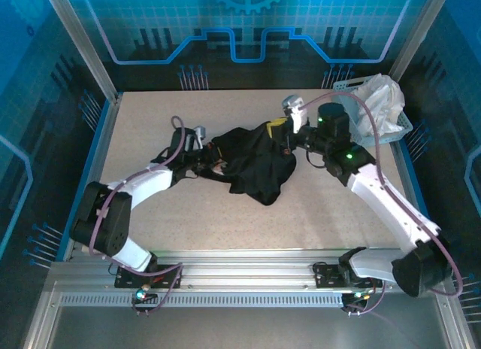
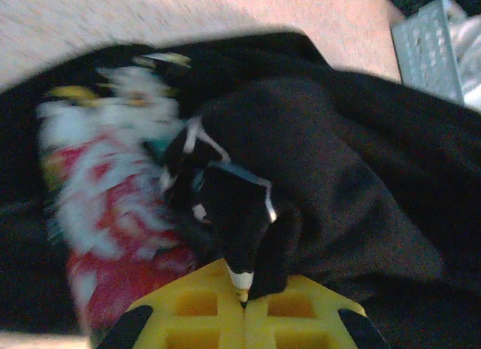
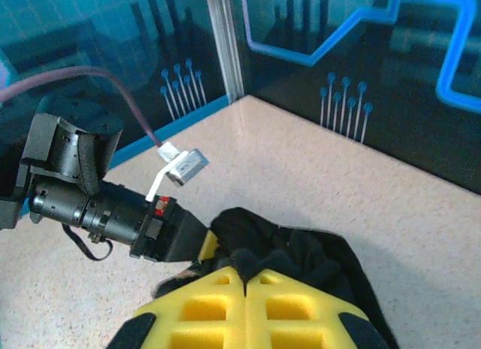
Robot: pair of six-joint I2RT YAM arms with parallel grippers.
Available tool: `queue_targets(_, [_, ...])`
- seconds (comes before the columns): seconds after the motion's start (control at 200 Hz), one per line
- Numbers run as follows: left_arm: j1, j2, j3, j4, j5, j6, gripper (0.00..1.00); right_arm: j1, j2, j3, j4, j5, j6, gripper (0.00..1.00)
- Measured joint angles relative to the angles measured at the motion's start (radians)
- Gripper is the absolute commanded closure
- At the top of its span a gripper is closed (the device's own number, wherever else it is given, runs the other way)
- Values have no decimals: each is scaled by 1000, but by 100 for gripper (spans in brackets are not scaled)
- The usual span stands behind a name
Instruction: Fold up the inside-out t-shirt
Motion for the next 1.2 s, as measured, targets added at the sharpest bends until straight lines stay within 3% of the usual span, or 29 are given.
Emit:
queue_targets(0.19, [39, -64, -62, 28, -28, 3, 97, -20, -108, -133, 39, -17, 16, 100])
queue_targets(0.23, [39, -64, -77, 29, -35, 4, 92, -20, -97, -158, 46, -21, 22, 100])
queue_targets(0.395, [40, -77, -150, 4, -75, 13, 52, -17, -60, -232, 47, -28, 31, 100])
queue_targets(0.545, [34, -159, -179, -40, -105, 40, 38, 17, -62, -257, 43, -35, 22, 100])
queue_targets(0.675, [2, -183, -142, -78, -134, 75, 32, 85, -74, -300, 13, -27, 11, 100])
queue_targets(1.01, [-19, 26, 8, -145, -185, 126, 34, 116, -204, -449, -40, 27, 58, 100])
queue_targets(1.05, [-19, 45, 12, -153, -195, 134, 37, 119, -216, -462, -40, 34, 68, 100])
queue_targets(1.2, [-19, 84, 26, -155, -209, 154, 67, 143, -253, -519, -42, 79, 109, 97])
